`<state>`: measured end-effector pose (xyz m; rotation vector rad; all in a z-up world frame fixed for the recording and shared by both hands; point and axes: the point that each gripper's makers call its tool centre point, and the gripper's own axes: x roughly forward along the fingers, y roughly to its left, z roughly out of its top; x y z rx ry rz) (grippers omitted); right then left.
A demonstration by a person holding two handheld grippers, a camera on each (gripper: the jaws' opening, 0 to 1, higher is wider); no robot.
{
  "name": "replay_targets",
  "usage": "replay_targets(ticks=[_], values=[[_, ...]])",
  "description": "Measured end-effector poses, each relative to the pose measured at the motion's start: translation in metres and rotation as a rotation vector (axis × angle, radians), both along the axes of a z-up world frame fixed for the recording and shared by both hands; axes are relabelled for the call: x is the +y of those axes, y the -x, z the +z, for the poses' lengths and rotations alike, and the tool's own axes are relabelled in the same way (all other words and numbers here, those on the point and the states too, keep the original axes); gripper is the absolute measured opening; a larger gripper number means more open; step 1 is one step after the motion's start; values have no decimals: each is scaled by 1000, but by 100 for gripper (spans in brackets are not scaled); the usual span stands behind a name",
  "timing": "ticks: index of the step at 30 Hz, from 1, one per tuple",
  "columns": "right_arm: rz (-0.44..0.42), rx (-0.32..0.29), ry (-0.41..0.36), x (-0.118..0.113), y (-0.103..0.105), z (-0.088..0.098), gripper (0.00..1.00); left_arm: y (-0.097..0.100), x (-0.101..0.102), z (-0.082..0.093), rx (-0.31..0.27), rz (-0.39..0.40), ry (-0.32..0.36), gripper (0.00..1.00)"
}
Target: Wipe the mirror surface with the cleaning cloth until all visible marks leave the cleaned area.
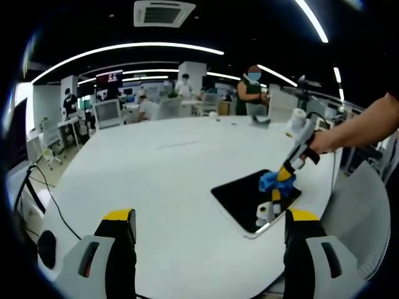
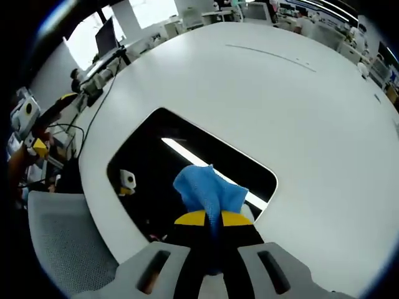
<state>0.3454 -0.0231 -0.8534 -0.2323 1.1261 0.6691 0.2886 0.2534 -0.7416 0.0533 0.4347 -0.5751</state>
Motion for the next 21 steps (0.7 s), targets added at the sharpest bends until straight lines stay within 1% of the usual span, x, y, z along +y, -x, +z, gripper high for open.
replay_targets(ticks=[8,21], values=[[-10,-1,12,-12,-1,0,1,-1,-1,-1,0,0,1,100],[-38,1,15,-22,0,0,1,-3,-6,-2,2,-9,4,100]])
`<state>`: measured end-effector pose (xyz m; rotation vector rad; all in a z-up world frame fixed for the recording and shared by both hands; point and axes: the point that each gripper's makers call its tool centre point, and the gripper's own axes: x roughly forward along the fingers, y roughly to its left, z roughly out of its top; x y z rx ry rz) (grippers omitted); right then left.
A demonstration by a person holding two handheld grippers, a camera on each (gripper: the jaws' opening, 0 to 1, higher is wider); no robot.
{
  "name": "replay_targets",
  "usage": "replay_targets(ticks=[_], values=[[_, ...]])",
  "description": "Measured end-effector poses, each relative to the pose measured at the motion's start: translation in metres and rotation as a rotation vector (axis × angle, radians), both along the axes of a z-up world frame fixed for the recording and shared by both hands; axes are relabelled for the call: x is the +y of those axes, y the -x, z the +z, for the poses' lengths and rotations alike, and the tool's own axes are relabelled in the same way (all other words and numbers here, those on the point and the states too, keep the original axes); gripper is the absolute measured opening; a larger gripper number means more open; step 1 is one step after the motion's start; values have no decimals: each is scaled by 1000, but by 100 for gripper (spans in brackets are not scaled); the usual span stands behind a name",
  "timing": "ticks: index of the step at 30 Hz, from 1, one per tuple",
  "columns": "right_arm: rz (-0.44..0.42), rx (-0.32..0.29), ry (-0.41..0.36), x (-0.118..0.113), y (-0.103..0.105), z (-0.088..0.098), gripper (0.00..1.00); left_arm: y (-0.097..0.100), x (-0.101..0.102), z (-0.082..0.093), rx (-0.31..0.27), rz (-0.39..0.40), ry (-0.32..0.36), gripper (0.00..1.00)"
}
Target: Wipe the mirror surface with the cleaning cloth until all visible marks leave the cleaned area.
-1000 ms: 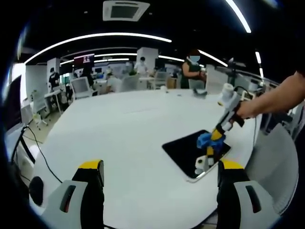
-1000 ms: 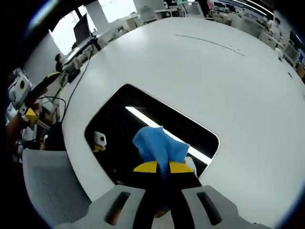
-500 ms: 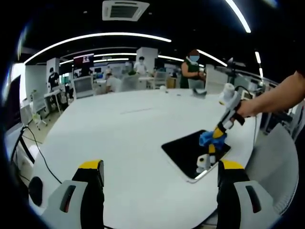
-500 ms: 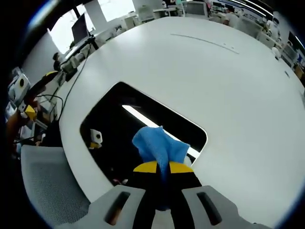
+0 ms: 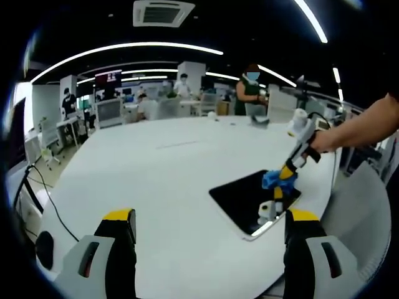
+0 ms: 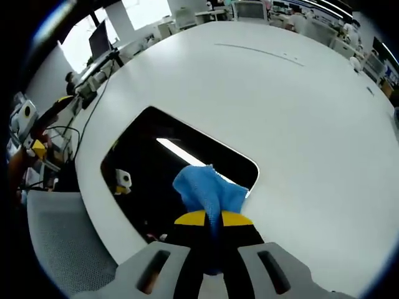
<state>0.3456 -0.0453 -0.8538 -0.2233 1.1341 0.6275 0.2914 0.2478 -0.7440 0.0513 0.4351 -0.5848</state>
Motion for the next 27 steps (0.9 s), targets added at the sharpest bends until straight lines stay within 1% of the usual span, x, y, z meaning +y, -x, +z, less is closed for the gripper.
replay_targets(ticks=[8,12,24,27], values=[[4,6,14,-3,0,0,1,0,0,-1,3,-4,-3,100],[-10,6,14,-6,-1,0,1,-2,1,2,-2,2,0,100],[-7,-2,28,-6,-1,0,1,-2,-3,-1,3,-6,1,100],[-10,-12,30,-6,-1,0,1,-2,-4,-1,4,-7,1,100]])
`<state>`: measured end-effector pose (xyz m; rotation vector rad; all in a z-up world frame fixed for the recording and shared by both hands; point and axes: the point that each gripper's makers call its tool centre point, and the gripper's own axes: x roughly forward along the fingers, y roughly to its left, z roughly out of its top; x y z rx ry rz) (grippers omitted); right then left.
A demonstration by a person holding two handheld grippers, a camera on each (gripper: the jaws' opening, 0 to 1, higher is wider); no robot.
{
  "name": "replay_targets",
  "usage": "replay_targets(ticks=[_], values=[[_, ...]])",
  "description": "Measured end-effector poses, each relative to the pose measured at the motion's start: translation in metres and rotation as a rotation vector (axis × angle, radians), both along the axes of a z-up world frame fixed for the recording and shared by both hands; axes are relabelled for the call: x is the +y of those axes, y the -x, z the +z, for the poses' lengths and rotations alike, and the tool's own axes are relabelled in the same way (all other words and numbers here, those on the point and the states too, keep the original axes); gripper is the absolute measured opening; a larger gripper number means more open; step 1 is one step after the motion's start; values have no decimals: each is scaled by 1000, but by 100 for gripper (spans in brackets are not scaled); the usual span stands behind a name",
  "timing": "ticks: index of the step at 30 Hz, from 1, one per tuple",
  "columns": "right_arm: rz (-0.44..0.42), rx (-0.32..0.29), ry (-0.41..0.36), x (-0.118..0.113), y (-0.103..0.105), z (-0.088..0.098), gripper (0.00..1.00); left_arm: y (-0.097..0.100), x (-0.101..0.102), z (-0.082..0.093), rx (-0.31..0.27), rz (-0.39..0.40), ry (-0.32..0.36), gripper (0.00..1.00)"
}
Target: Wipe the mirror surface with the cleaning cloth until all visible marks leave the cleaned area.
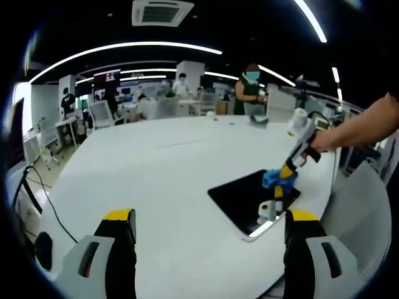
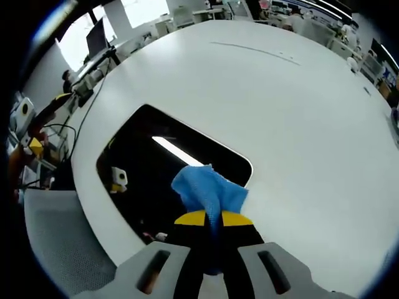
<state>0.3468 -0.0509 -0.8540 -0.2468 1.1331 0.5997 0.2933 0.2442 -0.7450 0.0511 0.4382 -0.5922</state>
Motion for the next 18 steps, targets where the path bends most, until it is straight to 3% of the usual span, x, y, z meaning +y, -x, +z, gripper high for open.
replay_targets(ticks=[18], values=[[-46,-26,22,1,5,1,1,1,-2,0,1,-9,-2,100]])
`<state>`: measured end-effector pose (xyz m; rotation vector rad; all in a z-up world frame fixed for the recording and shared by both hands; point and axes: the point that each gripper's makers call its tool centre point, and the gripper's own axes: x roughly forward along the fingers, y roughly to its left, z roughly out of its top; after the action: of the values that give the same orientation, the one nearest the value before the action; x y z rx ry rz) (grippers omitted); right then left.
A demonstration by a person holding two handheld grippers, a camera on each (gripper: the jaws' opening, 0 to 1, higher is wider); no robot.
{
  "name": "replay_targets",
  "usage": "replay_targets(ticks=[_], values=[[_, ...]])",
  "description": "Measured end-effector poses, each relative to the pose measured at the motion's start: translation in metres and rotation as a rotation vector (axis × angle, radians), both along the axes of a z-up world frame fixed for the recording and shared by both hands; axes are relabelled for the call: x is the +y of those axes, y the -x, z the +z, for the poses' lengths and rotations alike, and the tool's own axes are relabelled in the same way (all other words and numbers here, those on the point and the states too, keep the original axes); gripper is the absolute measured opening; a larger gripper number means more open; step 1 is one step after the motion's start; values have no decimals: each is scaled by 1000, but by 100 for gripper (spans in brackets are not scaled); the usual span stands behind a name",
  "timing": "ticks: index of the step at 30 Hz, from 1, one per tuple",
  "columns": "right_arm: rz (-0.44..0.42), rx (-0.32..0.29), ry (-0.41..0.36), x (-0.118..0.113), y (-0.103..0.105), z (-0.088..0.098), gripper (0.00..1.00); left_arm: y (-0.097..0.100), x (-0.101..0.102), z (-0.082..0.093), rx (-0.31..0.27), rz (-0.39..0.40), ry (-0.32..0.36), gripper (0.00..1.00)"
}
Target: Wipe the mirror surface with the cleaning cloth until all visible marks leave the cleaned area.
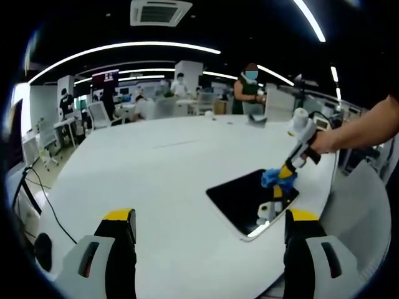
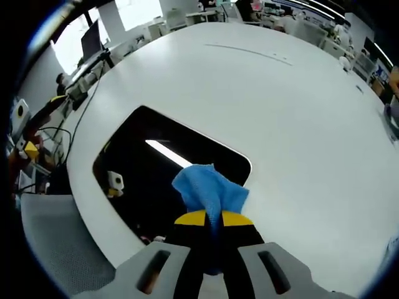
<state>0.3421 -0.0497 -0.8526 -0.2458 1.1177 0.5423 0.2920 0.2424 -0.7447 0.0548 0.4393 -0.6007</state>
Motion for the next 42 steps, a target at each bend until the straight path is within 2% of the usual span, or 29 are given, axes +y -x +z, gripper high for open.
replay_targets(ticks=[25,42], values=[[-8,-10,-17,-2,19,-1,2,-2,-5,-2,4,-12,-6,100],[-33,14,-48,-1,37,-1,2,1,-6,-6,10,-6,9,100]])
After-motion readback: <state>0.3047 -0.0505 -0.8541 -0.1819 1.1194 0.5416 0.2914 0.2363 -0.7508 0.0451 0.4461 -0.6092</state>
